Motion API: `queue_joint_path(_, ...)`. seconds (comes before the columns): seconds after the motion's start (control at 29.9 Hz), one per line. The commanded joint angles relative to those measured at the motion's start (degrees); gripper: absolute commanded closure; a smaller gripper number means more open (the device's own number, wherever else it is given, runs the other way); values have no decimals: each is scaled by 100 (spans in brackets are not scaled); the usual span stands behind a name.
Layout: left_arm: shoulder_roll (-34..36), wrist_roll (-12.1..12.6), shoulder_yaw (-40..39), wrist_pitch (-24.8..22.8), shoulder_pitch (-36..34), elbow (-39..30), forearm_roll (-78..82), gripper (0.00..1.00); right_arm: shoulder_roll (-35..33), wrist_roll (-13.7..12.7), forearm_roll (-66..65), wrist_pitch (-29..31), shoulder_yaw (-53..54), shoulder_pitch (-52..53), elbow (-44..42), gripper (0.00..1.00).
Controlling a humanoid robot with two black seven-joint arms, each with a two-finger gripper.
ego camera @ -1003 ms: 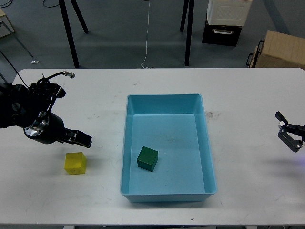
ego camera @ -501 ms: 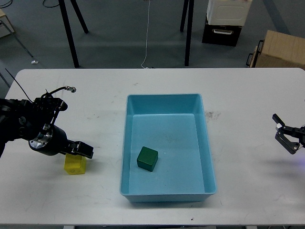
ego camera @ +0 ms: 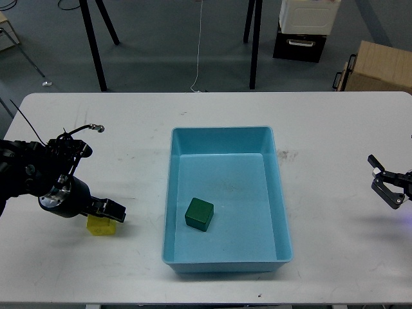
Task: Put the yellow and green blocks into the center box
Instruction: 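Close the left gripper on the yellow cube, then lift the yellow cube and carry it into the blue tray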
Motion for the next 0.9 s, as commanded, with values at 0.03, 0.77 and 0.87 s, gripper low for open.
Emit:
queue_joint_path(0.03, 56, 5, 2, 0, -6, -169, 249, 1, -6, 0, 0, 0, 1, -6, 9, 0)
queue_joint_path(0.77, 171, 374, -269, 0, -409, -354, 461, 100, 3, 9, -79, 0, -8, -24, 9, 0)
queue_joint_path(0.87, 320, 295, -734, 0, -1049, -590, 329, 100, 3, 9, -79, 0, 1, -15, 9, 0)
